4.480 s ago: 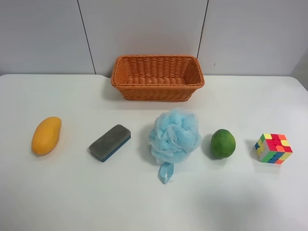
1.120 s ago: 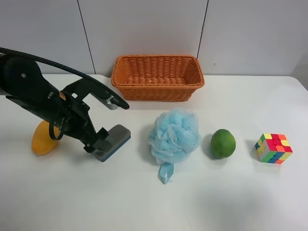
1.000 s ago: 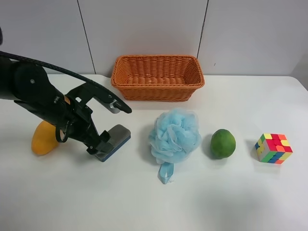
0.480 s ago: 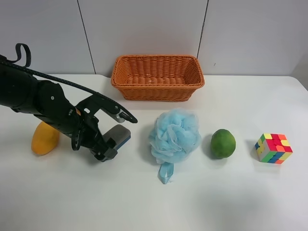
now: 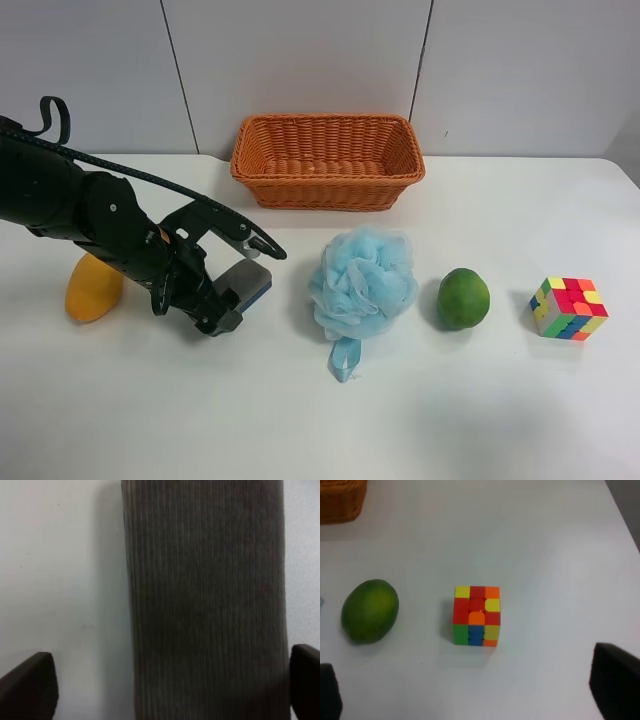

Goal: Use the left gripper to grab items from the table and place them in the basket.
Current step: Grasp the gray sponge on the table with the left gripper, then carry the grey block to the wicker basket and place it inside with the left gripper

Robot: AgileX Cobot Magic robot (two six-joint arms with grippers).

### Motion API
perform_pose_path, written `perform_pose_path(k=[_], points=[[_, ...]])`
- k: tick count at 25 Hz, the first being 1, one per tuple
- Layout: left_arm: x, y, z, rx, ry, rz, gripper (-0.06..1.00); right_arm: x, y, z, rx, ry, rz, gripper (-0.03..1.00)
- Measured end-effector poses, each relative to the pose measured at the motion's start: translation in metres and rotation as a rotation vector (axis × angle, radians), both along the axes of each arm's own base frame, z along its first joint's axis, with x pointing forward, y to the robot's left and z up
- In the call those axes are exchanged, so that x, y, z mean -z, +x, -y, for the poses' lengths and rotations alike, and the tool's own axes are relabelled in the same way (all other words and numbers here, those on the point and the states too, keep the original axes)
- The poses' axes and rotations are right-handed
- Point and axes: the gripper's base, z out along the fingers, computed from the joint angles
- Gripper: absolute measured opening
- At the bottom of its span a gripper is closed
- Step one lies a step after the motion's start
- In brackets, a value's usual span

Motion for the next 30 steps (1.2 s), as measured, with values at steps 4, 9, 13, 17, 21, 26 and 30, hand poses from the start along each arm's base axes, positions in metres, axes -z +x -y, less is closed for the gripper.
perform_pose_path(k=[4, 9, 13, 17, 21, 26, 30], points=[[0.000, 0.000, 0.000, 0.000, 0.000, 0.000, 0.73, 0.000, 0.000, 0.000, 0.000, 0.000, 0.000, 0.99], [0.000, 0.000, 0.000, 0.002, 0.001, 0.001, 0.54, 0.000, 0.000, 0.000, 0.000, 0.000, 0.000, 0.99], [0.000, 0.000, 0.000, 0.003, 0.001, 0.001, 0.54, 0.000, 0.000, 0.000, 0.000, 0.000, 0.000, 0.99], [0.000, 0.000, 0.000, 0.003, 0.001, 0.000, 0.54, 0.000, 0.000, 0.000, 0.000, 0.000, 0.000, 0.99], [-0.001, 0.000, 0.000, 0.004, 0.001, 0.000, 0.54, 0.000, 0.000, 0.000, 0.000, 0.000, 0.000, 0.99], [-0.037, -0.002, 0.000, 0.010, -0.047, 0.072, 0.54, 0.000, 0.000, 0.000, 0.000, 0.000, 0.000, 0.99], [-0.101, 0.006, 0.005, 0.040, -0.116, 0.227, 0.54, 0.000, 0.000, 0.000, 0.000, 0.000, 0.000, 0.99]])
